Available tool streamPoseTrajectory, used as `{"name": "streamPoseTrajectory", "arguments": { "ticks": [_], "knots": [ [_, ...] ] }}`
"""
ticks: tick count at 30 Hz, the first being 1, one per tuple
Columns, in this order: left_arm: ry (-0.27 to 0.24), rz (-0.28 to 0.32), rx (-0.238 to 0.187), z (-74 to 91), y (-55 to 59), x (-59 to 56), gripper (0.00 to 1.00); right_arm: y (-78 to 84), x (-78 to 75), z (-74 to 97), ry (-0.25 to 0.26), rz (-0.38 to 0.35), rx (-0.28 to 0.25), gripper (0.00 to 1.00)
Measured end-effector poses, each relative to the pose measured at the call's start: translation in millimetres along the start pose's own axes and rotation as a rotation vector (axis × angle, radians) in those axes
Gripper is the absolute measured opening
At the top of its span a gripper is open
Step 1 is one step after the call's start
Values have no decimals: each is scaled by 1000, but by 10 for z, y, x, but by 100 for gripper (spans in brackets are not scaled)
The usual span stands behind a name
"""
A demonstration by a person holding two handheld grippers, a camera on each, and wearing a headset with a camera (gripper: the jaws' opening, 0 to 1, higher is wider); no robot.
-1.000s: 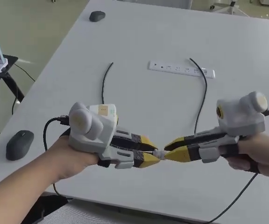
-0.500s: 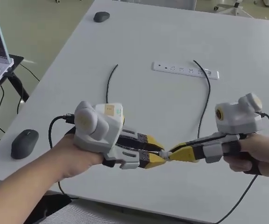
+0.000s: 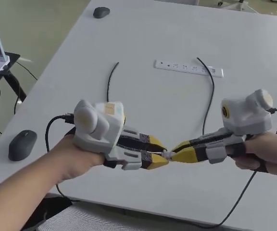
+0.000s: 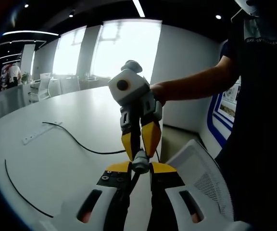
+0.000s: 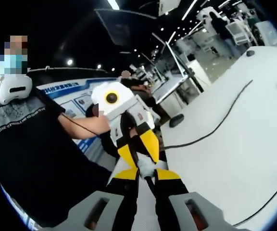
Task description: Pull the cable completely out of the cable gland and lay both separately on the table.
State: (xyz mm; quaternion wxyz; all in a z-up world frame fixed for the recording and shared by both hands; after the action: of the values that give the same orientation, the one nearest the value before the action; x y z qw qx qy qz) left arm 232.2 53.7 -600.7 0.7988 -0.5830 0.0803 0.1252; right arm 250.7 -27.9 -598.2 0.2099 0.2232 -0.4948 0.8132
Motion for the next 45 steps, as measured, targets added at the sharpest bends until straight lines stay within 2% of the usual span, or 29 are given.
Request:
{"name": "streamPoseTrajectory", "arguments": {
  "ticks": [4, 8, 12, 17, 20, 21, 23, 28, 35, 40, 43, 45],
  "knots": [
    [6, 15, -20, 31, -30, 7, 15, -45, 52, 14, 55, 108, -1, 6],
    [12, 47, -57, 68, -65, 10, 15, -85, 101, 32, 103, 208, -19, 6],
    [19, 72, -74, 73, -74, -21, 15, -95, 165, 29, 164, 355, -26, 7],
    [29, 117, -75, 71, -27, -14, 15, -24, 190, -26, 248, 588, 22, 7],
    [41, 129, -71, 76, 9, -19, 15, 9, 212, -58, 280, 660, 40, 7],
    [49, 139, -70, 75, 26, -23, 15, 26, 225, -71, 287, 659, 48, 7],
    [46, 145, -72, 74, 39, -20, 15, 27, 212, -76, 318, 726, 58, 7],
    [34, 166, -93, 78, 69, 12, 14, 26, 212, -88, 365, 773, 66, 7],
    [25, 164, -102, 87, 25, 4, 14, -3, 204, -65, 382, 769, 48, 7],
    [20, 153, -92, 79, 11, -8, 14, 0, 205, -66, 383, 744, 46, 8],
    [22, 142, -82, 67, 10, -29, 14, 8, 194, -60, 377, 683, 53, 8],
    [26, 137, -81, 73, 8, -24, 14, 6, 181, -47, 368, 658, 35, 10]
  ]
}}
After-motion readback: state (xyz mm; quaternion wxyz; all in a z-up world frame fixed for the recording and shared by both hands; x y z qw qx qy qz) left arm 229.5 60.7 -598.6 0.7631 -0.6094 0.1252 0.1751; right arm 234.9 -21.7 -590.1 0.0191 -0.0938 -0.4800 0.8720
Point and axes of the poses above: the centre of the closed fingertips' face, and the gripper's own axes: z roughly backward along the fingers, x roughly to its left, y roughly out of its underside, the point moved 5 cm from there along z, roughly backward along the fingers, and after that the axes turned 11 degrees about y, right-handed, at the moved point
